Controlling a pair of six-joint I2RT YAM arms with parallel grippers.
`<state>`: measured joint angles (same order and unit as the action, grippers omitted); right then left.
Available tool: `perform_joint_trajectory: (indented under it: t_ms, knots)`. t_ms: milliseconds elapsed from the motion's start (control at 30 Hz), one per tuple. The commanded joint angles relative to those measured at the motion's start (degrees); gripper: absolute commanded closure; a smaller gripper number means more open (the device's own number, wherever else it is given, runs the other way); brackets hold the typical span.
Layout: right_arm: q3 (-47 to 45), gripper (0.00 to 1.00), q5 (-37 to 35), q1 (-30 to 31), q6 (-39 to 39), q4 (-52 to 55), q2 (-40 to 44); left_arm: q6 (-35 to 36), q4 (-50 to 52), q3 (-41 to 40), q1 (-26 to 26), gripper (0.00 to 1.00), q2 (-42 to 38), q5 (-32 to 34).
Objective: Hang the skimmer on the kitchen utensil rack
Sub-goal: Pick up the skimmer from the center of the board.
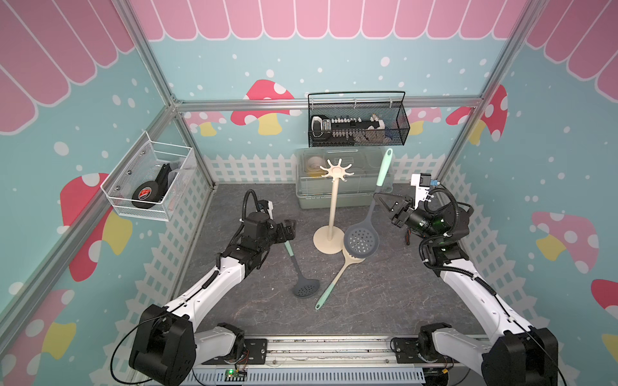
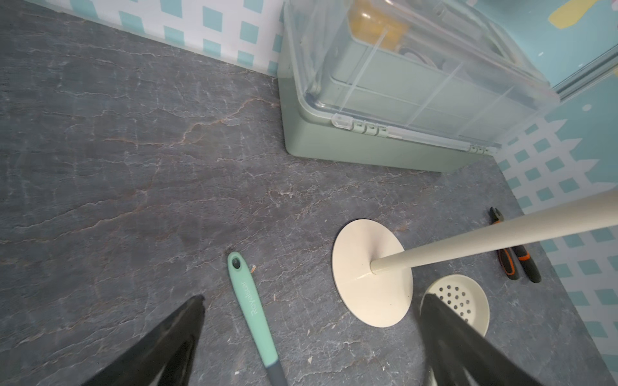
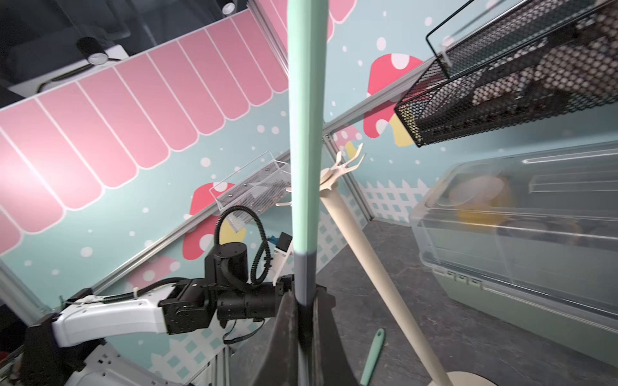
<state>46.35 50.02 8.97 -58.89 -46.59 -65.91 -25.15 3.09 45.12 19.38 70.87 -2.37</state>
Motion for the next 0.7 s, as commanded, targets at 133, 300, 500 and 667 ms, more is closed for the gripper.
perform_joint_trajectory:
  t_ms: [133,300,500,667]
  knots:
    - [-1.86,1.0,8.88,0.04,-22.72,-32.68,-8.4,-0.34,-4.67,-0.83,0.05,0.01,1.72,-5.81]
    - [-2.29,1.0,10.16,0.6,-26.23,-38.93,-10.9,-0.43,-5.73,-0.9,0.05,0.01,2.33,-7.53]
    - [-1.24,1.0,13.64,3.17,-26.95,-38.84,-12.04,-0.61,-6.84,-1.09,0.05,0.01,2.4,-8.93]
    - [-2.41,1.0,14.02,4.04,-26.89,-38.84,-13.48,-0.72,-7.05,-1.13,0.05,0.01,2.45,-9.36]
